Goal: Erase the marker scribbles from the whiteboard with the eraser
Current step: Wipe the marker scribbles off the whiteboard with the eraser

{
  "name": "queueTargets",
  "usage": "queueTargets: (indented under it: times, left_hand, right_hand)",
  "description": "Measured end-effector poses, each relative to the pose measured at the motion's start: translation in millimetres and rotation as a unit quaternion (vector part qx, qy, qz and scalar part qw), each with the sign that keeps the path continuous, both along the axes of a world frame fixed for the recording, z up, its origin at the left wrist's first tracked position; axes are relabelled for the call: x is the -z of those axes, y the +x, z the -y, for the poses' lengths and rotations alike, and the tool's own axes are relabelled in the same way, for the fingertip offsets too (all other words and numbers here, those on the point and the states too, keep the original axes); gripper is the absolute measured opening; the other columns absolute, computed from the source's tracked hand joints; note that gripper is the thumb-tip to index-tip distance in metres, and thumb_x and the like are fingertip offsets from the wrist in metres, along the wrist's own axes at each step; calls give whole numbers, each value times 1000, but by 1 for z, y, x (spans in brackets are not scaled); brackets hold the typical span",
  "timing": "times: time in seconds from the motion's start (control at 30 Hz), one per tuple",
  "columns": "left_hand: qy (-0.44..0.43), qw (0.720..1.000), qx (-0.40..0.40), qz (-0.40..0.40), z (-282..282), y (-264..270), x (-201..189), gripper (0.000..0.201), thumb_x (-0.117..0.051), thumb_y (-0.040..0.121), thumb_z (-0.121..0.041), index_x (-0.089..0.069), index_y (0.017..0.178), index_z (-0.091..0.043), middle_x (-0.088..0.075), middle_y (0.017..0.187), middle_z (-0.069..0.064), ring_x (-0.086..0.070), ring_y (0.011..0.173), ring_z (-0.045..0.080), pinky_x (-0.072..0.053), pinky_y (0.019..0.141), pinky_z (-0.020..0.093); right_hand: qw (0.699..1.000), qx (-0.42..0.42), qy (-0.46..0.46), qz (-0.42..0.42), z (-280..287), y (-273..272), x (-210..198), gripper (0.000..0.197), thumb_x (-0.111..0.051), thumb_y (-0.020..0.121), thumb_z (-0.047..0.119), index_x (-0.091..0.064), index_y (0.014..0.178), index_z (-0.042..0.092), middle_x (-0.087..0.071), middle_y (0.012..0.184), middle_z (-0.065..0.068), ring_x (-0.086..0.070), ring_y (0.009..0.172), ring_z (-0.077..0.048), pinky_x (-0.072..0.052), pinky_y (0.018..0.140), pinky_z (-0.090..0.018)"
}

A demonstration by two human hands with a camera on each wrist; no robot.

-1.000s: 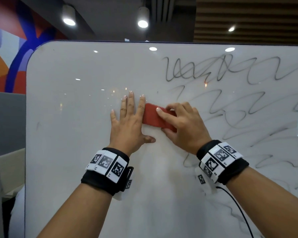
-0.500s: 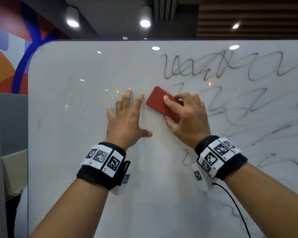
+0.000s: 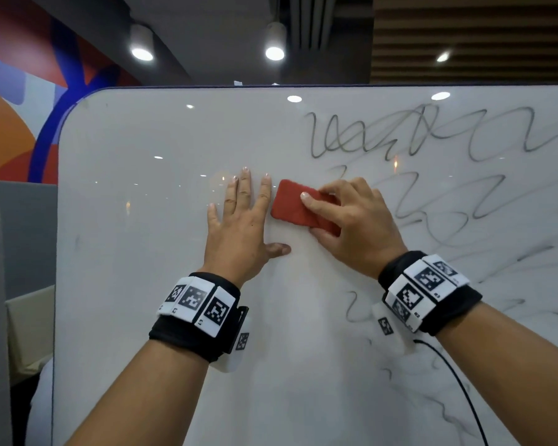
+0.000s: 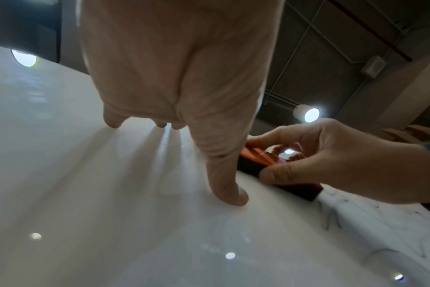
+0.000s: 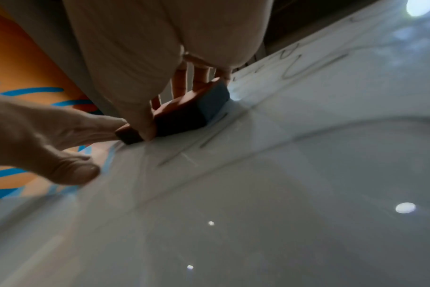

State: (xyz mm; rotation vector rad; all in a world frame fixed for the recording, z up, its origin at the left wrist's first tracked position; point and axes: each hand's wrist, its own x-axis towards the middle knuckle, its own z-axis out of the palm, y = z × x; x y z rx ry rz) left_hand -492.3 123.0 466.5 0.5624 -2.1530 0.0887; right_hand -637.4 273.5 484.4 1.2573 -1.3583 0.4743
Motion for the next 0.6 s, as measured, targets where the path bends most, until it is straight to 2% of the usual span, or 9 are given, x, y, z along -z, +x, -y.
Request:
queueTargets:
  times: [0.1,0.17,0.3,0.37,0.43,0.5,0.6]
  left_hand:
    - [0,1000,-8,9,-1,0,-1,116,-67,80,-62,17,154,-33,28,161,-1,20,150,20,-6,120,56]
    - [5,1000,-5,6,-3,1,-1,117,-69,80,-60,17,154,-33,27,161,-1,19,150,20,-6,120,57]
    - [10,1000,4,-10,-5,1,0,118,-73,78,-58,11,156,-30,25,162,-1,18,150,20,-6,120,58]
    - [7,1000,3,-8,-5,1,0,118,-73,78,-58,10,156,-28,26,162,-2,17,150,19,-7,120,58]
    - [8,1000,2,-5,-5,0,1,118,-72,78,-58,10,156,-27,25,162,-2,17,151,18,-8,120,58]
    - [8,1000,3,-6,-4,0,1,118,-72,78,-59,10,156,-27,23,163,-2,16,151,18,-8,120,57]
    - [4,1000,4,-6,-5,1,2,118,-70,79,-60,13,155,-28,23,163,-2,17,151,17,-7,120,55]
  right_hand:
    - [993,-11,-92,71,0,0,-24,53,-77,79,28,-64,129,19,-60,115,-9,-51,103,-32,-44,85,-45]
    - [985,-15,-132,107,7,8,-21,52,-76,79,28,-64,129,20,-59,116,-8,-50,104,-32,-43,86,-43]
    - [998,-2,-37,51,11,12,-9,53,-77,79,30,-64,130,20,-59,116,-9,-50,105,-31,-45,83,-44]
    - [998,11,-48,45,6,7,-28,53,-75,81,29,-63,131,19,-59,118,-10,-51,107,-33,-45,86,-46]
    - [990,11,-110,84,5,6,-47,52,-74,82,30,-62,131,19,-59,118,-10,-50,106,-34,-45,88,-46]
    - [985,10,-139,102,11,11,-48,51,-73,82,29,-63,131,20,-59,118,-10,-50,106,-34,-44,88,-44]
    - [997,12,-52,52,15,16,-37,51,-75,81,29,-63,130,19,-59,117,-11,-51,106,-35,-45,87,-47]
